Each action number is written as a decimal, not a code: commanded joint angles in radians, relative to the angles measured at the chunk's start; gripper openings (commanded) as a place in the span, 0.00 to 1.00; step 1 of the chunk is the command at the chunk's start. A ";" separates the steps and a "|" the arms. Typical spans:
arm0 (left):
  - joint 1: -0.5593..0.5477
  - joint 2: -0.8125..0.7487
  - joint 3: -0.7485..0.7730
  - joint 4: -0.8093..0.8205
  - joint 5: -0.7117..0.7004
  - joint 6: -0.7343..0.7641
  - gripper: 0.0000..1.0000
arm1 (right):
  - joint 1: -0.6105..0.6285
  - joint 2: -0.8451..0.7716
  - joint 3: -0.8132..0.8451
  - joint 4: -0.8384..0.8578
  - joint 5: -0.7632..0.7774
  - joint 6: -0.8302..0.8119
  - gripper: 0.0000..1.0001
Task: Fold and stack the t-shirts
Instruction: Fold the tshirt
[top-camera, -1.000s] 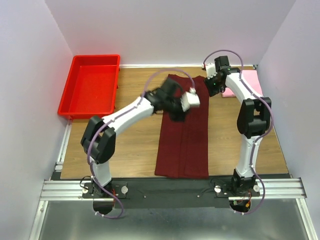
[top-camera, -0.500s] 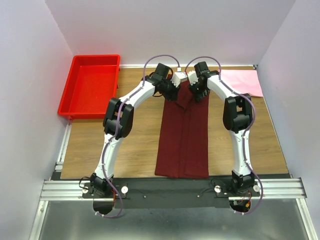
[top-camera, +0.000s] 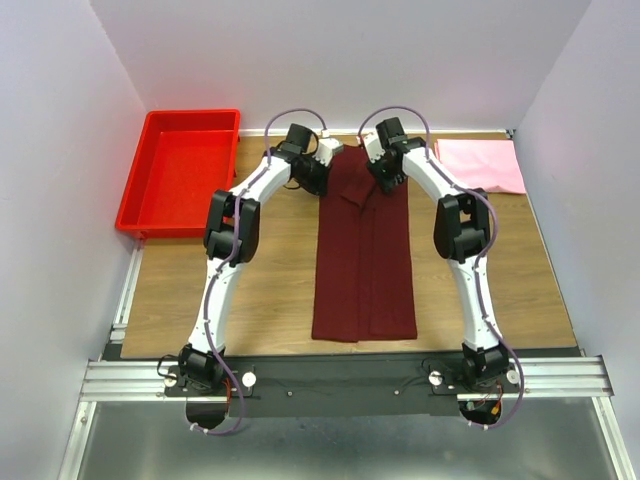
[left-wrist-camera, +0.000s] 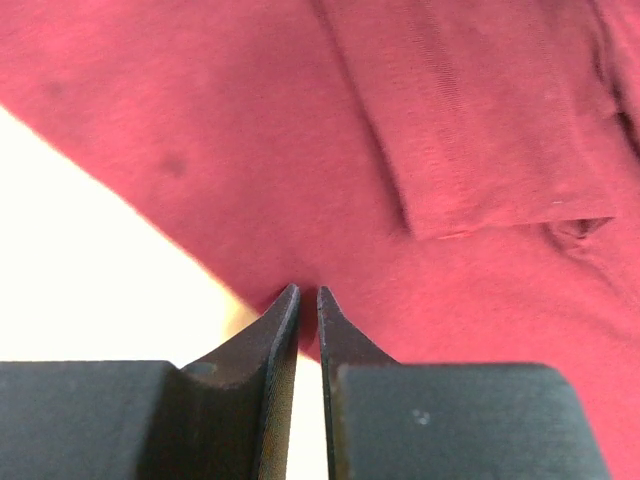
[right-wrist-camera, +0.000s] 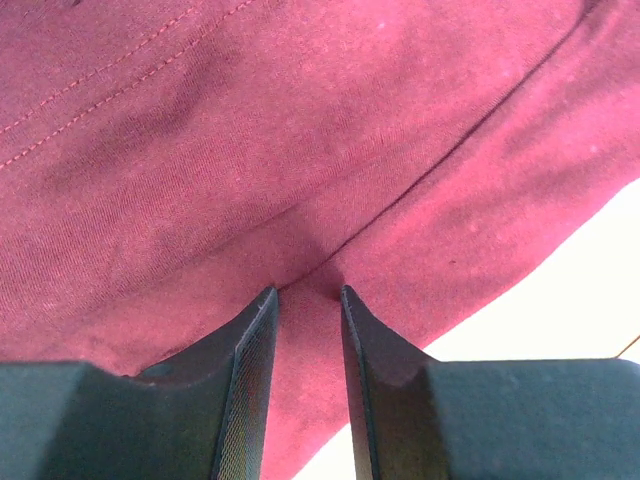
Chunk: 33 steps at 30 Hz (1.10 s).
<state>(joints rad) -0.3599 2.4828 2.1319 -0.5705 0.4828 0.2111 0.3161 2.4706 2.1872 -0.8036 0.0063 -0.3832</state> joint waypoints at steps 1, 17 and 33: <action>0.042 0.062 0.040 -0.060 -0.055 -0.006 0.20 | 0.017 0.119 0.045 0.006 0.070 0.018 0.39; 0.081 -0.229 -0.053 0.084 0.022 0.068 0.52 | 0.020 -0.046 0.197 0.044 0.040 0.033 0.93; 0.043 -1.122 -0.769 0.171 0.205 0.586 0.91 | 0.008 -0.939 -0.641 0.324 -0.546 -0.344 1.00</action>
<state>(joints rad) -0.2882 1.4326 1.5421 -0.3069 0.5335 0.5789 0.3241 1.5887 1.7908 -0.4892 -0.2813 -0.5034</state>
